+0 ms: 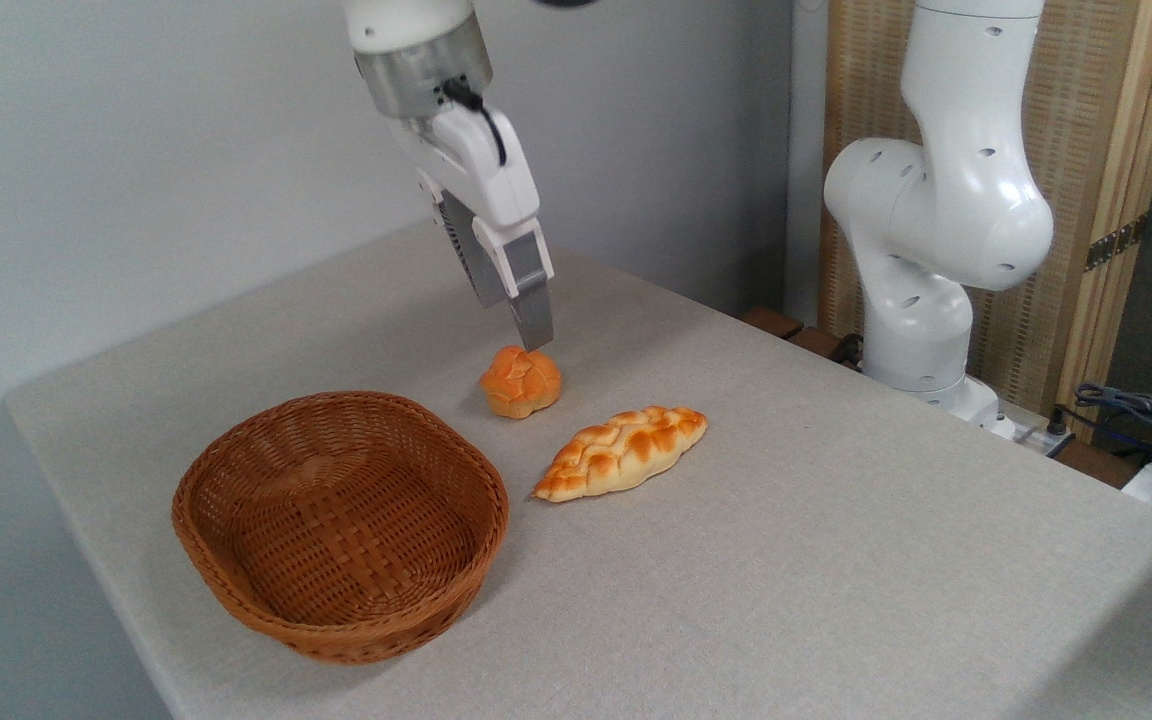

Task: Put bread into the basket
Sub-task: 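Close the gripper around the small round orange bun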

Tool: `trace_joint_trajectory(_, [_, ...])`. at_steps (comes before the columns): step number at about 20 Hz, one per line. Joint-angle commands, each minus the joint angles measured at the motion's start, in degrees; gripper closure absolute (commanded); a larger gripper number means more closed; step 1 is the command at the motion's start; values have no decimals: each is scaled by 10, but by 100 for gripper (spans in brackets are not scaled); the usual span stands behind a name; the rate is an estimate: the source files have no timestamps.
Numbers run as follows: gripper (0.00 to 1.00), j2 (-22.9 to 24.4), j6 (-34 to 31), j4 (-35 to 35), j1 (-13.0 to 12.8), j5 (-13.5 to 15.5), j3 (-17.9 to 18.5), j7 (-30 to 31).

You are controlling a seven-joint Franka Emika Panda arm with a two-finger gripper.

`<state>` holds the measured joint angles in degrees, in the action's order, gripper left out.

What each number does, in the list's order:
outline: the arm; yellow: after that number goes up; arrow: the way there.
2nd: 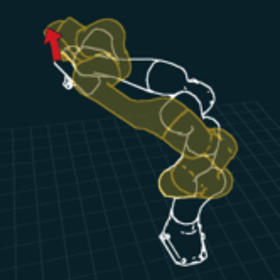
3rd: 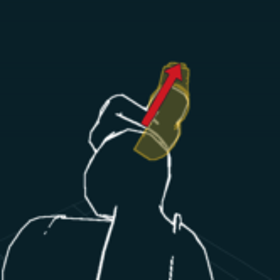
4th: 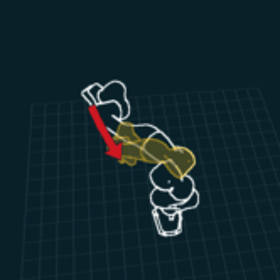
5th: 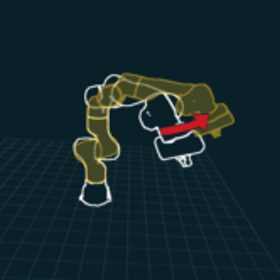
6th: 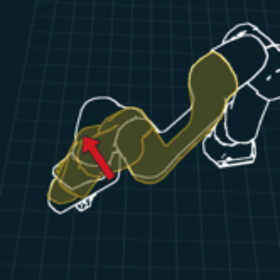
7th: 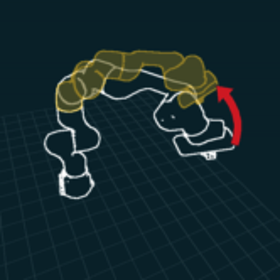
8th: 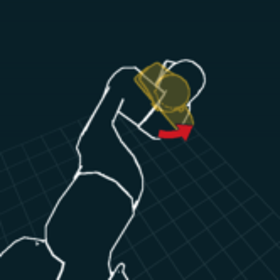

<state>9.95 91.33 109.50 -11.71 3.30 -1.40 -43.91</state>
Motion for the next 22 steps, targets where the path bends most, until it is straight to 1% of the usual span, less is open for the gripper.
trace_joint_trajectory(1, [0,19,57,69,-23,21,-24,5])
trace_joint_trajectory(4, [0,12,97,120,-23,22,-76,5])
trace_joint_trajectory(8, [0,2,154,171,-19,29,-118,5])
trace_joint_trajectory(11, [0,-10,195,195,-19,29,-126,6])
trace_joint_trajectory(12, [0,-13,199,197,-19,29,-132,5])
trace_joint_trajectory(14, [1,-16,199,198,-18,29,-133,5])
trace_joint_trajectory(15, [18,-18,200,199,-17,29,-133,5])
trace_joint_trajectory(16, [50,-18,200,199,-17,29,-133,5])
trace_joint_trajectory(17, [59,-18,199,199,-17,29,-133,5])
trace_joint_trajectory(18, [60,-18,199,199,-16,29,-133,5])
trace_joint_trajectory(20, [72,-19,199,199,-16,29,-133,4])
trace_joint_trajectory(21, [73,-20,199,199,-16,29,-133,4])
trace_joint_trajectory(22, [79,-20,199,199,-16,29,-133,1])
